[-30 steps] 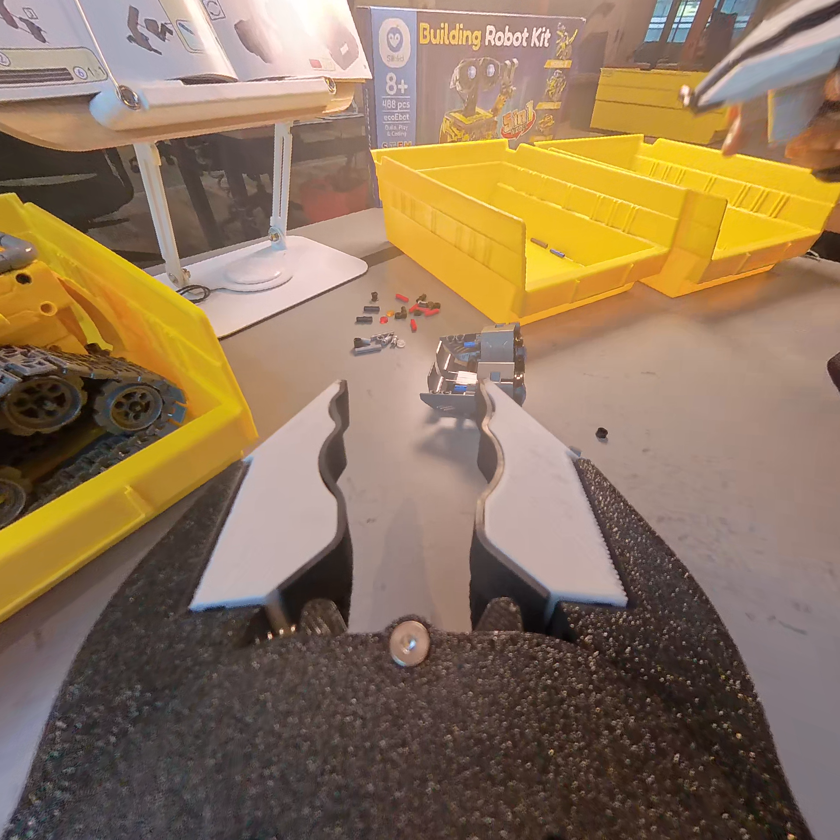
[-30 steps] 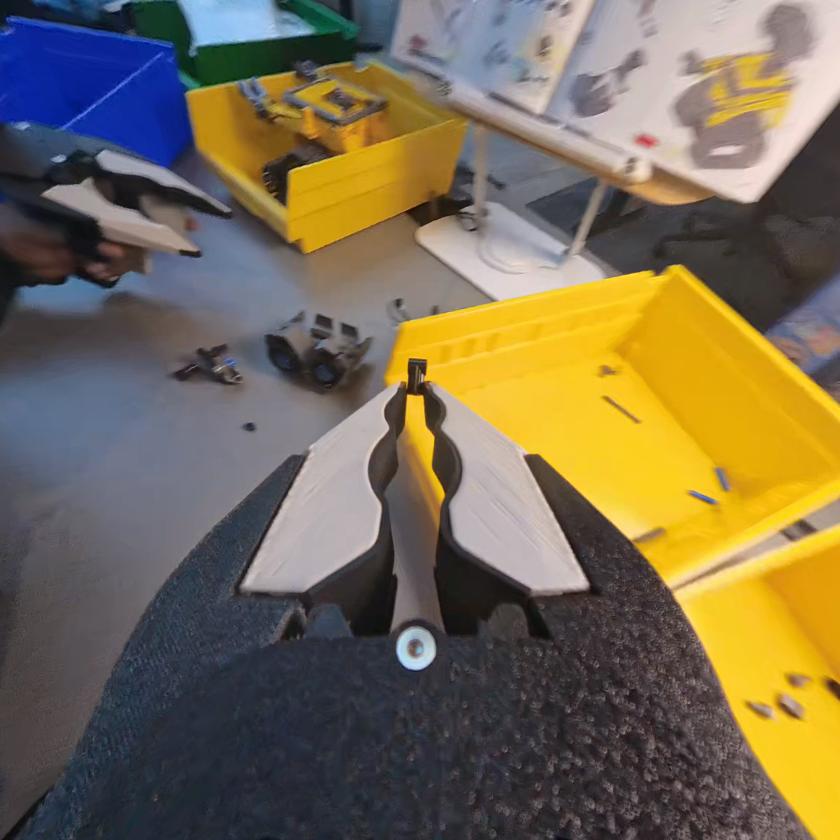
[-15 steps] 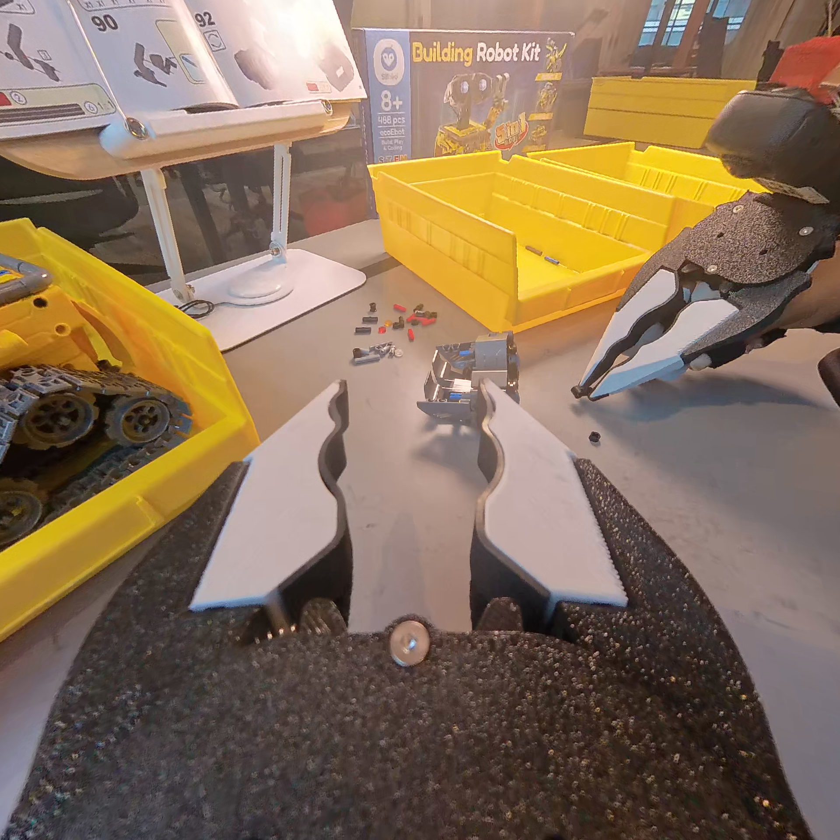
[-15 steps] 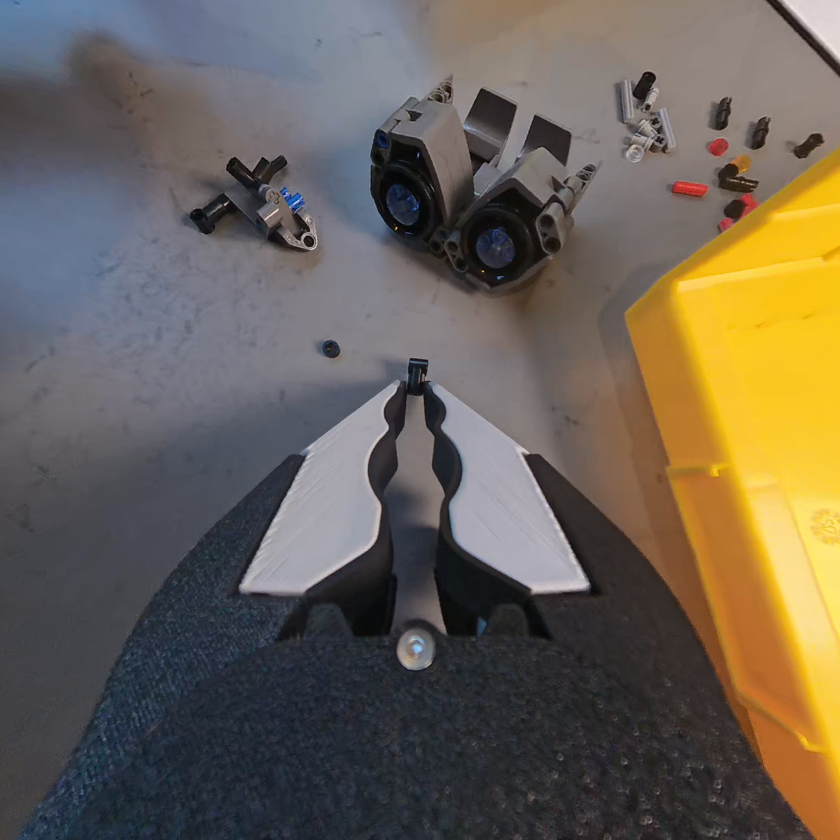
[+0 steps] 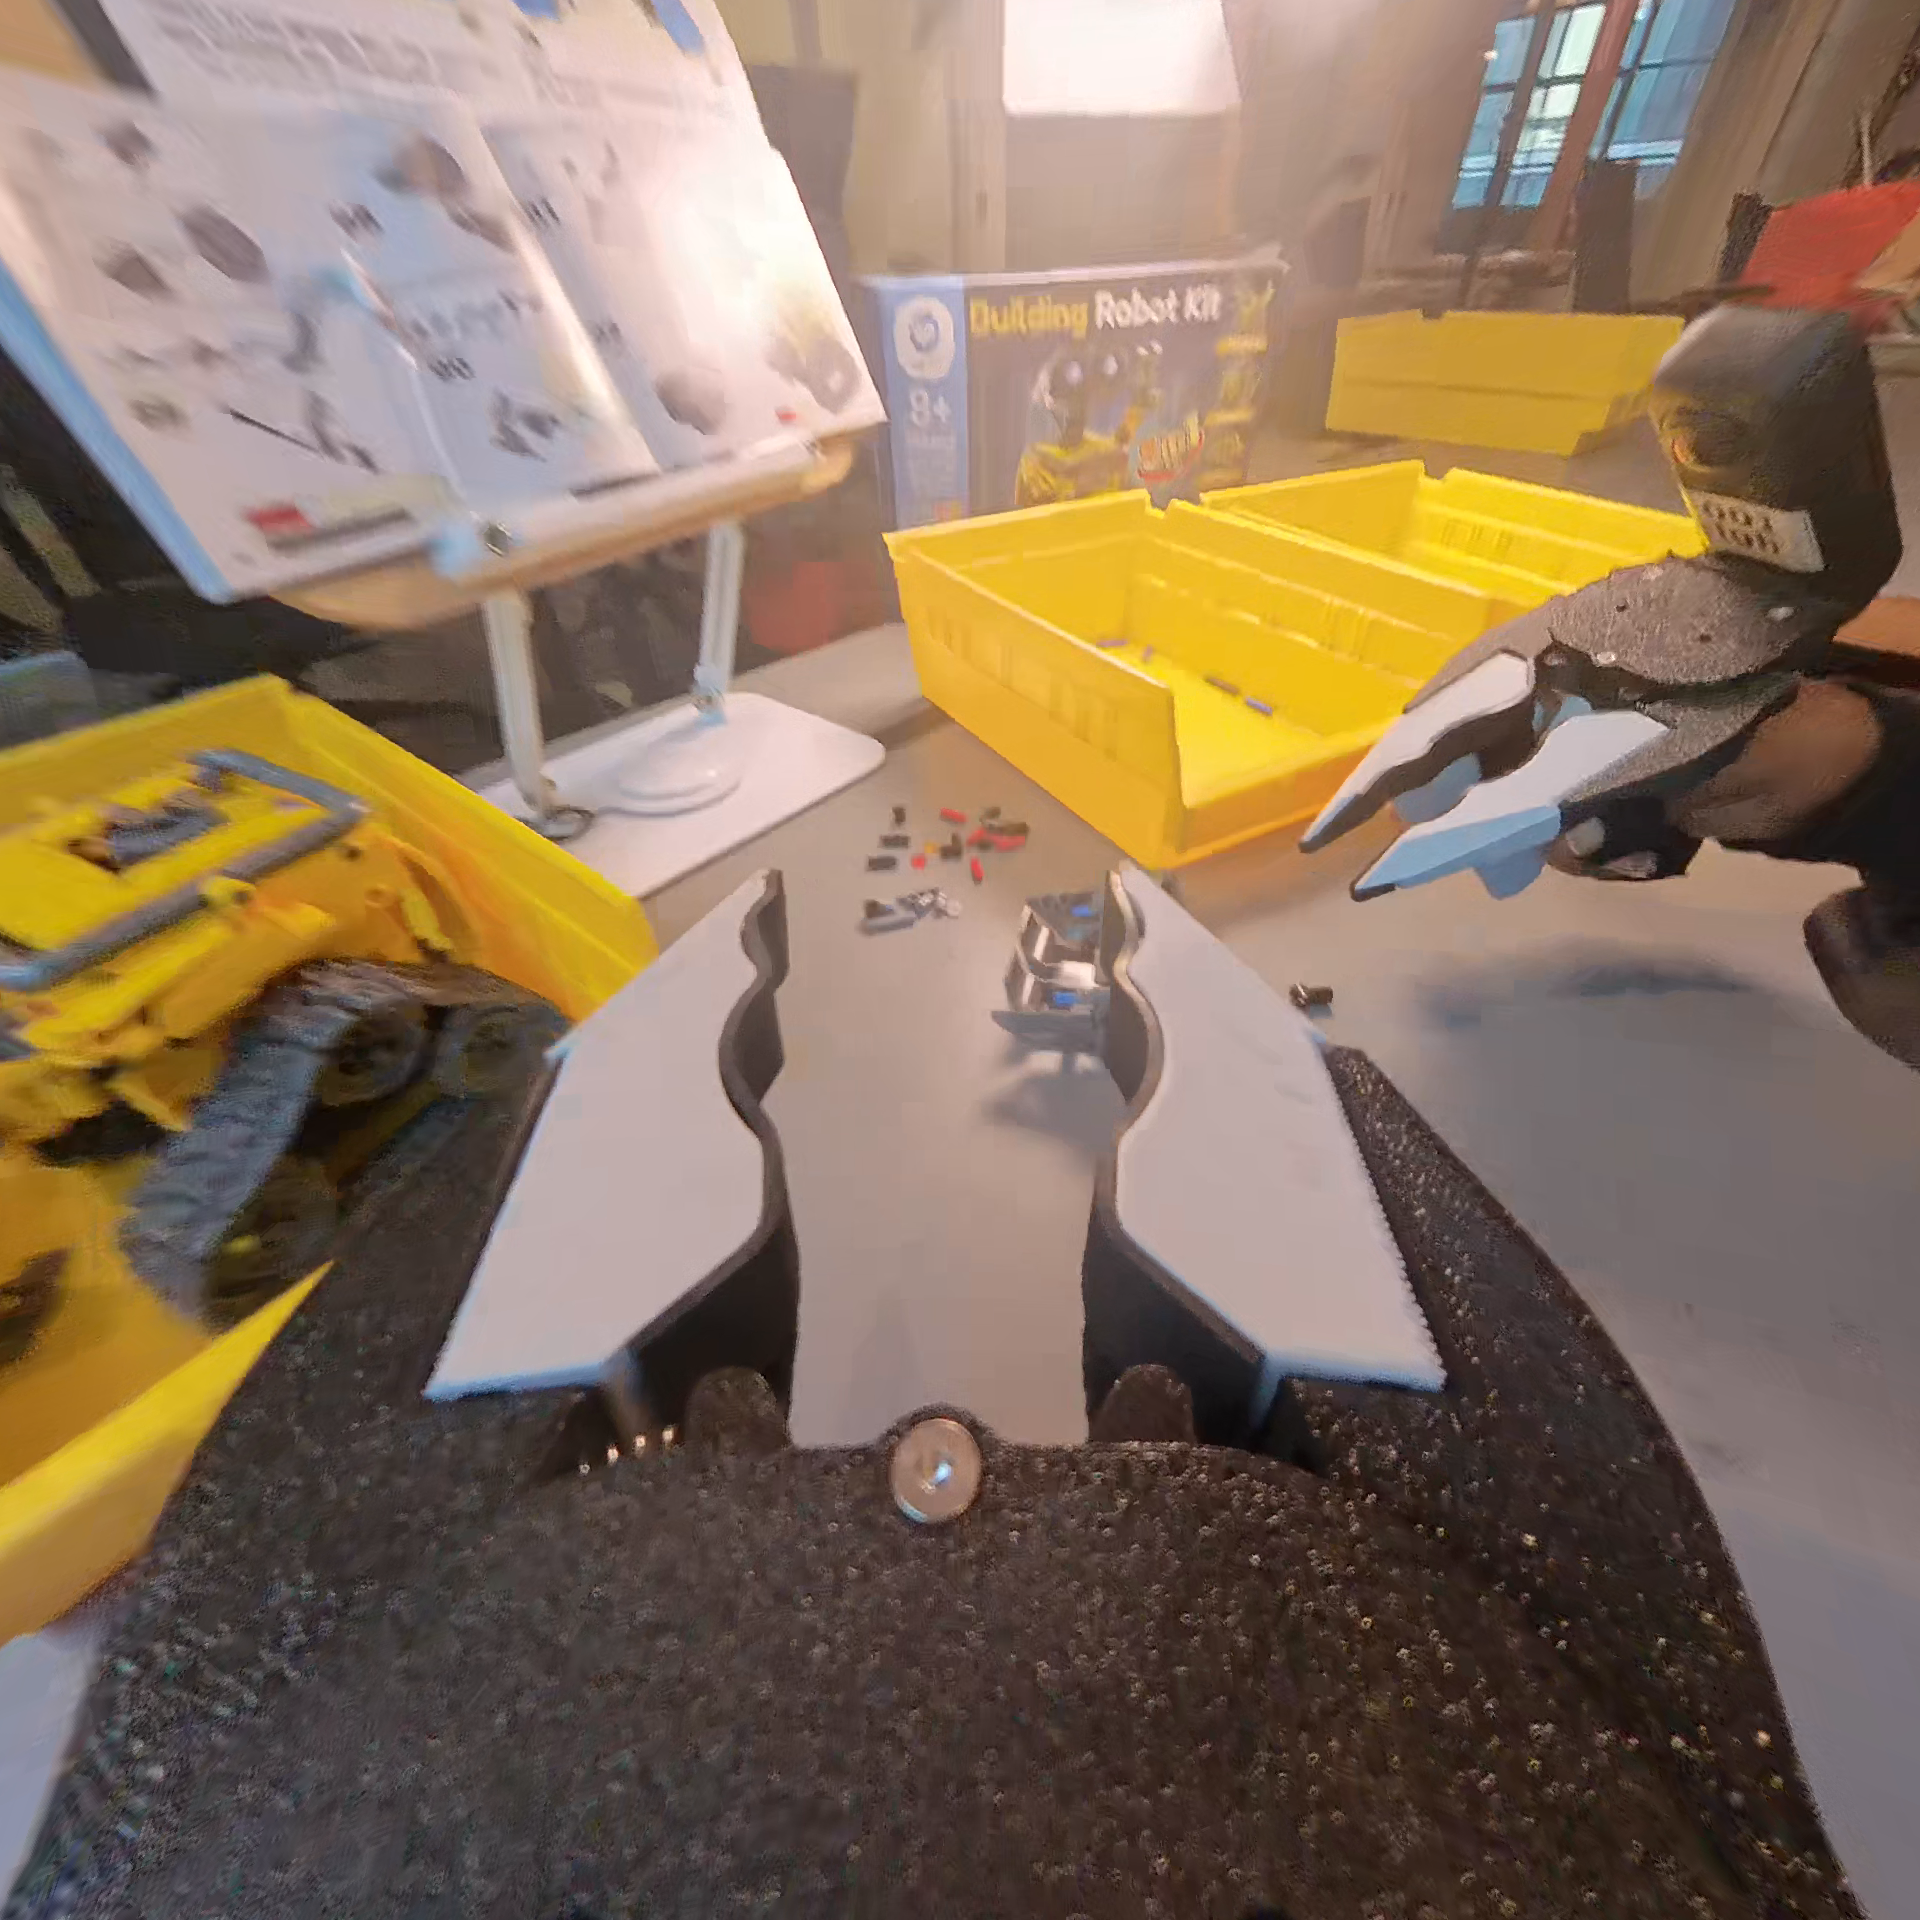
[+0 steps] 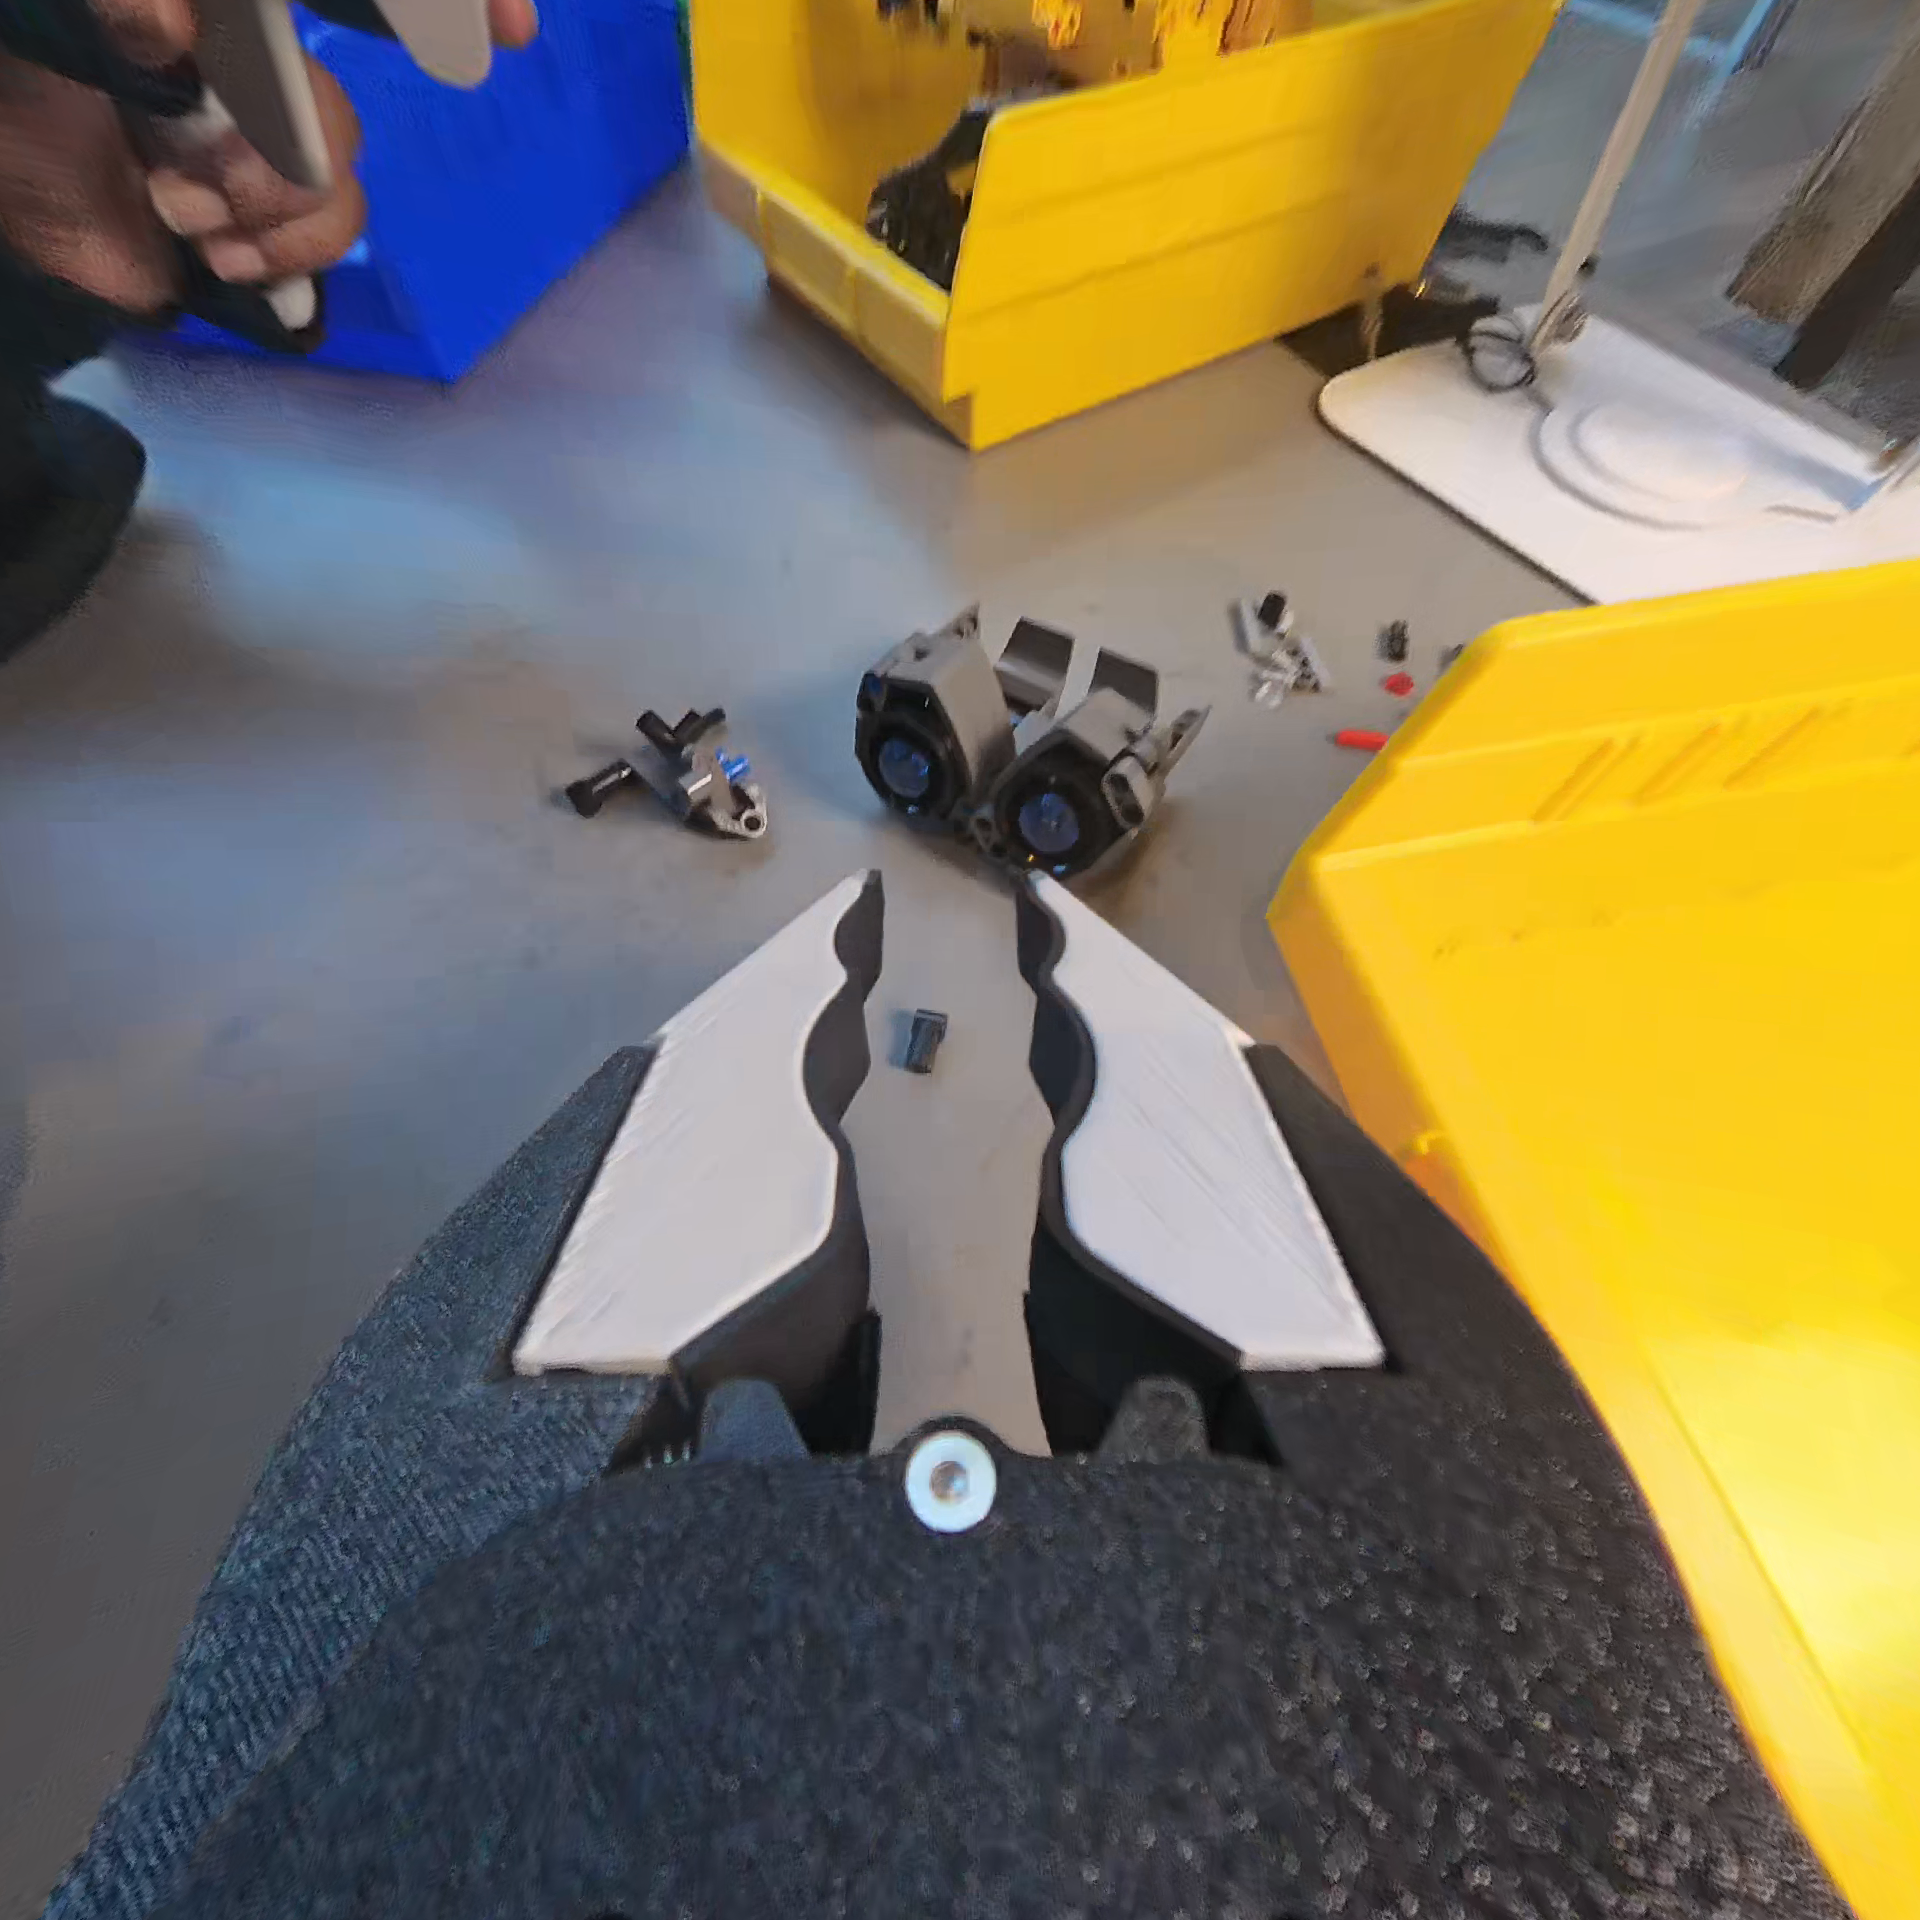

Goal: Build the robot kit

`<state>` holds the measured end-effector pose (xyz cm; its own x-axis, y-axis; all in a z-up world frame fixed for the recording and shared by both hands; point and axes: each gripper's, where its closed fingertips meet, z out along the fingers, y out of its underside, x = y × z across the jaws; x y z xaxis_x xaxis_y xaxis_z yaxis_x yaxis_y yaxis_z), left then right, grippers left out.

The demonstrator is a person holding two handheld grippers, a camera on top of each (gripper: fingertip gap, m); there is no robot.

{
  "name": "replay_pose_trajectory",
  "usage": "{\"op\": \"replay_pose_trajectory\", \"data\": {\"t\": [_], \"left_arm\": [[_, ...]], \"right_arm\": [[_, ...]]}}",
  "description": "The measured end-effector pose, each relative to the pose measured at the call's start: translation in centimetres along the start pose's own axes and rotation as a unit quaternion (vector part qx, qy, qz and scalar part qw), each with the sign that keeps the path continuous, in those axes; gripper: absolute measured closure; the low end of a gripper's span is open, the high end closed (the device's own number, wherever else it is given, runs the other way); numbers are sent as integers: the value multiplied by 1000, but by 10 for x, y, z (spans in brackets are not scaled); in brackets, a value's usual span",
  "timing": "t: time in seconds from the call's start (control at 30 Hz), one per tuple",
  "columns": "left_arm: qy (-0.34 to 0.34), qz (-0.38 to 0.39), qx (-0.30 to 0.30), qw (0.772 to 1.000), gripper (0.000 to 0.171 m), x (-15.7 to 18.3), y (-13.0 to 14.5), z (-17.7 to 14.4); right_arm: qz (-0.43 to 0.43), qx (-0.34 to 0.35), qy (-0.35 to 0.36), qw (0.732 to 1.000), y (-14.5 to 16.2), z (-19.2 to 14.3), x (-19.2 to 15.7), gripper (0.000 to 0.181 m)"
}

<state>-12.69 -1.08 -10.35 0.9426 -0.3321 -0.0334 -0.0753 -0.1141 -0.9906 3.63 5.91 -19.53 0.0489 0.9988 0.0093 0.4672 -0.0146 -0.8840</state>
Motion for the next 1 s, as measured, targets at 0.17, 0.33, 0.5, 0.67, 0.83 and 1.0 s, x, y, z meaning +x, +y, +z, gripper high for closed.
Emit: {"op": "replay_pose_trajectory", "data": {"t": [0.17, 0.33, 0.5, 0.67, 0.83, 1.0], "left_arm": [[-168, 62, -61, 982, 117, -96, -39, -113], [-193, -3, -398, 897, 118, -160, 60, -232], [-97, -50, -647, 755, 125, -137, 152, -303], [-58, -52, -728, 681, 131, -133, 183, -315], [-43, -39, -797, 601, 137, -136, 206, -332], [-16, -44, -797, 602, 152, -132, 208, -330]], "right_arm": [[-14, 56, 25, 998, -22, -17, 8, 157], [-8, 65, 23, 998, -15, -22, 4, 157], [-2, 60, 12, 998, -11, -17, 1, 157], [-27, 51, 16, 998, -13, -16, -2, 157], [-24, 47, 22, 998, -9, -21, 0, 157], [-13, 48, 23, 998, -5, -23, 4, 157]]}}
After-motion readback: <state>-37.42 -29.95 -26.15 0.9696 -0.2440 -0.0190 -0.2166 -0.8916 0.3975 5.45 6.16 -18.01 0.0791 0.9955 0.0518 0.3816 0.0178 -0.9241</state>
